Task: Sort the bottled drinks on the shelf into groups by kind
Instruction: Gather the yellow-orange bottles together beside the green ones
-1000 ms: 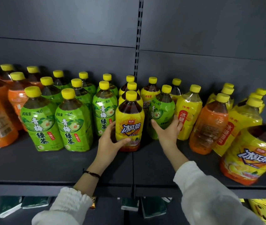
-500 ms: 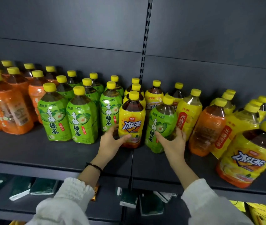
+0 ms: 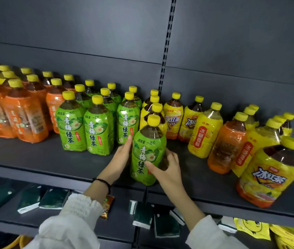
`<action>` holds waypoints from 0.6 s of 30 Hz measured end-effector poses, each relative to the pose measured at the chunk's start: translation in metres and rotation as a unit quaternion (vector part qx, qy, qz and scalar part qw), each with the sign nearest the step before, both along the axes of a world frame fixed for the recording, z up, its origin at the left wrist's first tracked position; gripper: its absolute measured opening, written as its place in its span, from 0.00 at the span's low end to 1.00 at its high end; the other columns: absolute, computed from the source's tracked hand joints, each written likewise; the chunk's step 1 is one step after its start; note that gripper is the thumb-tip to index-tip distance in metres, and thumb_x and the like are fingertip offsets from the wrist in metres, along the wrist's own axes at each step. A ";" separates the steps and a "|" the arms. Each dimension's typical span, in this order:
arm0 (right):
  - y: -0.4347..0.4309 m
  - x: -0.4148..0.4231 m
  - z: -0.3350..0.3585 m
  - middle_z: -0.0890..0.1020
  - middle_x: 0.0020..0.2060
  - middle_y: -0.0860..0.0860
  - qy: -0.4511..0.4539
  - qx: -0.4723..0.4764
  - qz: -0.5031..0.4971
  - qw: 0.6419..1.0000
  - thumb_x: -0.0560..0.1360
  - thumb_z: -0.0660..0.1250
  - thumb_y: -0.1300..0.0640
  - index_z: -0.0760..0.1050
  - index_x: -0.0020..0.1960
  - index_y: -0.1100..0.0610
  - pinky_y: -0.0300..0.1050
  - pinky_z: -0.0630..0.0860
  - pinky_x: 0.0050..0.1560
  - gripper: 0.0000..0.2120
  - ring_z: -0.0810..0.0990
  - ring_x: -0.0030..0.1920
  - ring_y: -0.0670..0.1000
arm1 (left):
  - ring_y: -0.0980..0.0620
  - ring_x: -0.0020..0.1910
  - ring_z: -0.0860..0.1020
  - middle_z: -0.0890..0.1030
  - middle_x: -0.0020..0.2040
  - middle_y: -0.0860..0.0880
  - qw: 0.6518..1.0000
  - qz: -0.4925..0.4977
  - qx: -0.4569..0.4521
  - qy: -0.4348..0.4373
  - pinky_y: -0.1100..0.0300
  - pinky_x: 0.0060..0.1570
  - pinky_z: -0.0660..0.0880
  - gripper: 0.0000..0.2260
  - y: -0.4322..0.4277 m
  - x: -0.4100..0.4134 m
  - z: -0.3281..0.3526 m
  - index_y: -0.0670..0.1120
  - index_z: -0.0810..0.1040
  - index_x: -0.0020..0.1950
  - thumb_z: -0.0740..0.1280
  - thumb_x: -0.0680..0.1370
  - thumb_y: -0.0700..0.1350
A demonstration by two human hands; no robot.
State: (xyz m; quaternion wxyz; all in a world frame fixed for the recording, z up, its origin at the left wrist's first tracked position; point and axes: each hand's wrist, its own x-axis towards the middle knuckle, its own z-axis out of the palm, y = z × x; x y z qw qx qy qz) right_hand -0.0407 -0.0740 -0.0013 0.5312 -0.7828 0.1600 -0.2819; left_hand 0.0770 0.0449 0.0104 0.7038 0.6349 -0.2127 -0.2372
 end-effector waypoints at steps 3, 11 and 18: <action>0.022 0.016 -0.005 0.72 0.63 0.42 -0.016 0.029 0.018 0.999 0.63 0.77 0.44 0.64 0.70 0.44 0.40 0.73 0.62 0.40 0.72 0.64 0.41 | 0.59 0.55 0.79 0.83 0.52 0.57 0.993 0.094 -0.032 -0.068 0.51 0.64 0.72 0.13 0.021 0.005 -0.003 0.58 0.79 0.54 0.58 0.80 0.59; 0.073 0.066 -0.013 0.71 0.66 0.44 -0.042 -0.017 -0.065 0.997 0.70 0.70 0.40 0.63 0.71 0.44 0.47 0.69 0.68 0.32 0.68 0.67 0.43 | 0.42 0.65 0.66 0.70 0.64 0.41 0.821 0.423 0.122 -0.363 0.54 0.63 0.63 0.30 0.071 0.057 0.001 0.43 0.68 0.69 0.74 0.71 0.50; 0.085 0.096 -0.013 0.68 0.61 0.50 -0.031 -0.073 -0.199 0.977 0.74 0.68 0.45 0.65 0.72 0.52 0.46 0.73 0.56 0.29 0.70 0.62 0.51 | 0.33 0.68 0.64 0.64 0.71 0.35 0.769 0.469 0.194 -0.388 0.38 0.63 0.63 0.48 0.087 0.094 -0.006 0.46 0.64 0.72 0.70 0.60 0.72</action>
